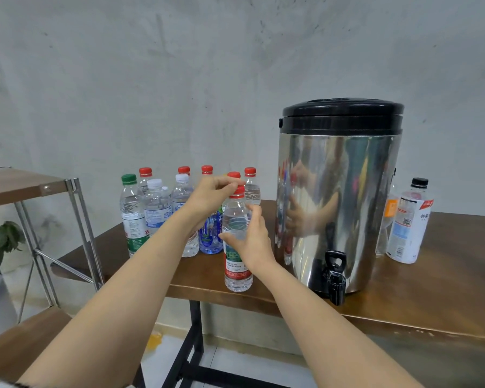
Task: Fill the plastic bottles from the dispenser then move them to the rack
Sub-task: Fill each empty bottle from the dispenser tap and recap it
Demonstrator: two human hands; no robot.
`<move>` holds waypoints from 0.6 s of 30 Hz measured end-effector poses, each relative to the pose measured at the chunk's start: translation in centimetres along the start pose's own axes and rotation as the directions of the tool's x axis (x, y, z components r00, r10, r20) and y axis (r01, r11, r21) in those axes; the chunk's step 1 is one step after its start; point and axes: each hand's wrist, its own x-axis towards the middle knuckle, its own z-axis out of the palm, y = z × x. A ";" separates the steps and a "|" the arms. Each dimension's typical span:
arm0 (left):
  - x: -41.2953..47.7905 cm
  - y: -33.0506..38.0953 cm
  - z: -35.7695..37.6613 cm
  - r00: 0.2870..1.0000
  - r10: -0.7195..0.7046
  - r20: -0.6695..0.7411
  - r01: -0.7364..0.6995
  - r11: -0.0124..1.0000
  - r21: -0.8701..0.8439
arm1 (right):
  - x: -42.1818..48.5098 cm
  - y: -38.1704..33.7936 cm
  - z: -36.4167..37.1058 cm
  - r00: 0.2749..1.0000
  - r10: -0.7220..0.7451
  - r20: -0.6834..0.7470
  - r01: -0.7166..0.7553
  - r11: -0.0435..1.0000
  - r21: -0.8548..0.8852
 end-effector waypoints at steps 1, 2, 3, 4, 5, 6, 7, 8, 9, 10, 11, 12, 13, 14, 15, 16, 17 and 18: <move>-0.1 0.0 0.2 1.000 0.006 -0.006 -0.006 1.000 -0.017 | 0.0 0.0 0.0 1.000 0.000 -0.002 0.000 1.000 -0.003; -0.1 0.0 0.4 0.999 0.017 -0.027 -0.018 1.000 -0.025 | 0.0 -0.1 0.0 1.000 0.000 -0.004 0.000 1.000 -0.007; -0.1 -0.1 0.6 0.998 0.034 -0.060 -0.035 0.999 -0.020 | 0.0 -0.1 0.0 1.000 0.003 -0.006 -0.003 1.000 -0.012; 0.0 -0.2 0.8 0.994 0.046 -0.095 -0.047 0.999 -0.008 | 0.1 -0.1 0.1 1.000 0.004 -0.008 -0.004 1.000 -0.012; 0.1 -0.3 0.9 0.992 0.049 -0.118 -0.049 0.999 -0.001 | 0.0 -0.1 0.1 1.000 0.007 -0.009 -0.007 1.000 -0.010; 0.2 -0.4 1.0 0.992 0.041 -0.119 -0.043 0.999 -0.009 | 0.0 0.0 0.1 1.000 0.009 -0.011 -0.009 1.000 -0.007; 0.3 -0.4 1.0 0.994 0.028 -0.107 -0.031 0.999 -0.023 | 0.1 0.0 0.1 1.000 0.012 -0.014 -0.012 1.000 -0.006; 0.4 -0.4 1.0 0.995 0.010 -0.095 -0.013 0.999 -0.034 | 0.1 0.1 0.1 1.000 0.012 -0.015 -0.012 1.000 -0.006; 0.4 -0.3 1.0 0.996 -0.007 -0.090 0.003 0.999 -0.044 | 0.1 0.1 0.2 1.000 0.014 -0.014 -0.014 1.000 -0.009; 0.5 -0.3 0.9 0.996 -0.021 -0.090 0.016 0.998 -0.060 | 0.2 0.1 0.2 1.000 0.016 -0.014 -0.017 1.000 -0.009; 0.5 -0.3 1.0 0.995 -0.026 -0.092 0.019 0.997 -0.075 | 0.2 0.1 0.3 1.000 0.021 -0.013 -0.021 1.000 -0.008; 0.5 -0.3 1.0 0.995 -0.020 -0.101 0.012 0.997 -0.081 | 0.2 0.1 0.4 1.000 0.023 -0.012 -0.023 1.000 -0.006; 0.5 -0.5 1.1 0.993 -0.003 -0.121 -0.005 0.997 -0.073 | 0.2 0.1 0.4 1.000 0.023 -0.012 -0.023 1.000 -0.007; 0.6 -0.7 1.3 0.989 0.008 -0.149 -0.017 0.998 -0.056 | 0.2 0.2 0.4 1.000 0.018 -0.013 -0.018 1.000 -0.008; 0.7 -0.9 1.4 0.984 0.010 -0.175 -0.018 0.999 -0.046 | 0.2 0.2 0.3 1.000 0.012 -0.015 -0.012 1.000 -0.007; 0.8 -1.0 1.5 0.981 0.003 -0.193 -0.012 0.999 -0.049 | 0.2 0.2 0.3 1.000 0.005 -0.017 -0.005 1.000 -0.004; 0.9 -1.1 1.5 0.980 -0.009 -0.201 -0.004 0.998 -0.067 | 0.2 0.2 0.2 1.000 0.001 -0.018 -0.001 1.000 -0.001; 0.9 -1.1 1.5 0.980 -0.023 -0.198 0.006 0.996 -0.084 | 0.1 0.3 0.2 1.000 -0.002 -0.018 0.002 1.000 0.000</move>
